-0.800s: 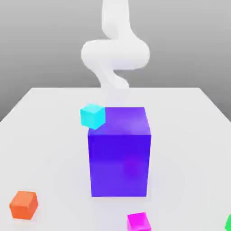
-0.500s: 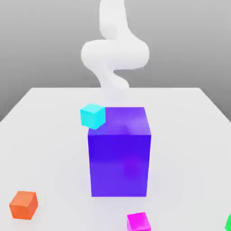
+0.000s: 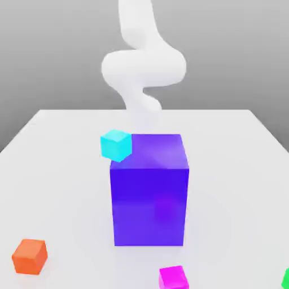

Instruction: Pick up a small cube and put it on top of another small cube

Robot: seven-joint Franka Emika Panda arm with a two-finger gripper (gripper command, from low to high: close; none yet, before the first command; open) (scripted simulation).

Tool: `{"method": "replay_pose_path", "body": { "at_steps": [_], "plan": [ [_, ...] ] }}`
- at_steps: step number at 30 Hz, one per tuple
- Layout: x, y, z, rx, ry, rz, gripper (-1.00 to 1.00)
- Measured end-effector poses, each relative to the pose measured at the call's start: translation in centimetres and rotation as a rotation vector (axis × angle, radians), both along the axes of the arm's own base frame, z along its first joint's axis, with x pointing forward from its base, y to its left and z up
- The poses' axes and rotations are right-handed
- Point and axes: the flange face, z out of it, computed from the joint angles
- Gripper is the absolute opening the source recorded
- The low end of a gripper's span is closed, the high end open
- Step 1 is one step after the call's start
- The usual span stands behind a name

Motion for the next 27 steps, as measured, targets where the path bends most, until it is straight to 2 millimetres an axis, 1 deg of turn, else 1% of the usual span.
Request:
{"method": "replay_pose_path", "body": {
  "at_steps": [4,7,11,14,17,19,23,27],
  "plan": [
    [2.4,1.6,-4.1,-0.099,0.075,0.102,0.0],
    [4.5,2.3,-7.6,-0.162,0.139,0.178,0.0],
    [7.5,2.3,-12.9,-0.23,0.233,0.279,0.0],
    [9.7,1.5,-17.2,-0.266,0.307,0.355,0.0],
    [11.8,0.2,-21.7,-0.287,0.381,0.431,0.0],
    [13.0,-1.1,-24.8,-0.293,0.429,0.481,0.0],
    [15.3,-5.5,-31.3,-0.278,0.522,0.558,0.0],
    [16.2,-8.8,-37.9,-0.248,0.596,0.672,0.0]
  ]
}}
